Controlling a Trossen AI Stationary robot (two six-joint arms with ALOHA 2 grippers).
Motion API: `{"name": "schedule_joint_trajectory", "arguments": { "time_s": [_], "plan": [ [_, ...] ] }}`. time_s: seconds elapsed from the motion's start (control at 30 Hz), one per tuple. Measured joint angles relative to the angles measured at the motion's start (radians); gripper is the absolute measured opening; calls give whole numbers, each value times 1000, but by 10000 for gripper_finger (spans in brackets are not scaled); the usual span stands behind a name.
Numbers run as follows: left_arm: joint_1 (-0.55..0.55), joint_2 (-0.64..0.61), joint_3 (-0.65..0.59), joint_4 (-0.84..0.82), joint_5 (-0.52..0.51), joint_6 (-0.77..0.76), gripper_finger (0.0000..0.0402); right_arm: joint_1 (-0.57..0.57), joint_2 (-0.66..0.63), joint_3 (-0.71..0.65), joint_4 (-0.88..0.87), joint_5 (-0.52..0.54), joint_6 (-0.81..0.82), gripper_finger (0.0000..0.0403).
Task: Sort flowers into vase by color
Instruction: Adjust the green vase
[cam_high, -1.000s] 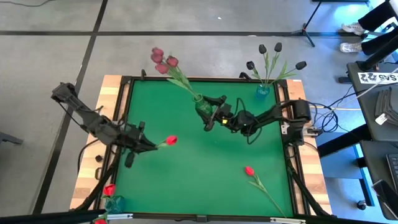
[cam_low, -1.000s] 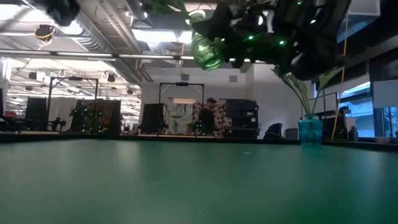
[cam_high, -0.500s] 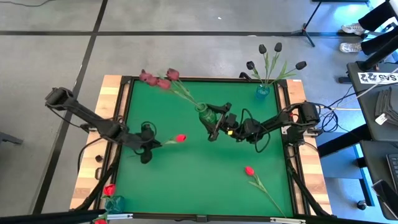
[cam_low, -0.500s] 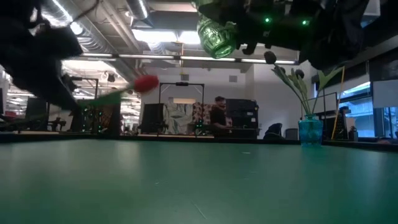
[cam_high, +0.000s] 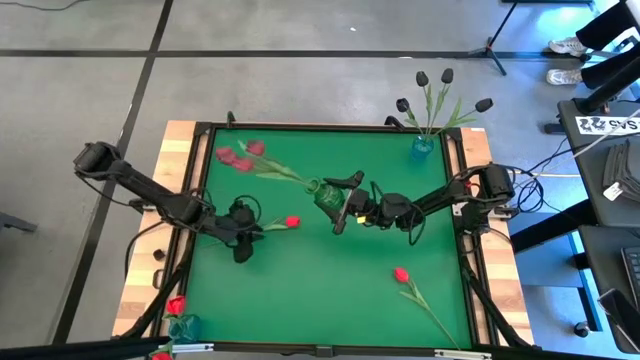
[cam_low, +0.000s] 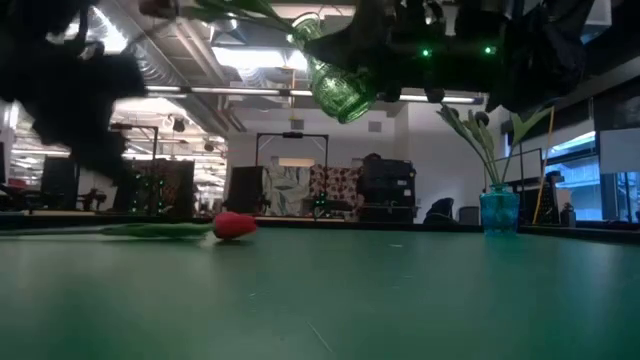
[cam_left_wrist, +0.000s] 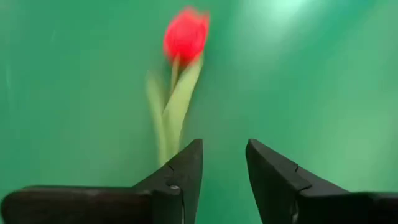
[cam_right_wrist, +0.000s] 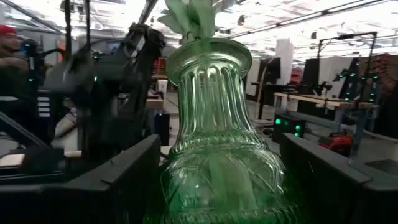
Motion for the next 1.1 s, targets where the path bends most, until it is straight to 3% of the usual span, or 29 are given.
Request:
{"name": "schedule_joint_trajectory", "arguments": {
  "time_s": [0.17, 0.27, 0.43, 0.67, 0.83, 0.93, 1.1],
  "plan": [
    [-14, -69, 80, 40, -155, 52, 138, 17, 0, -44, 67, -3, 44, 312],
    [-30, -83, 51, 246, -225, 140, 144, 39, 0, -89, 184, 47, 82, 312],
    [-21, 38, -30, 671, -216, 262, 143, 76, -6, -123, 216, 96, 93, 311],
    [63, 337, -29, 1166, -200, 356, 156, 77, -8, -123, 161, 3, 187, 311],
    [128, 466, -28, 1457, -71, 426, 168, 77, -8, -123, 145, -38, 219, 311],
    [177, 511, 15, 1471, 24, 427, 175, 76, -8, -123, 142, -53, 239, 312],
    [205, 573, 110, 1419, 12, 553, 185, 76, -8, -121, 141, -55, 244, 311]
  ]
}}
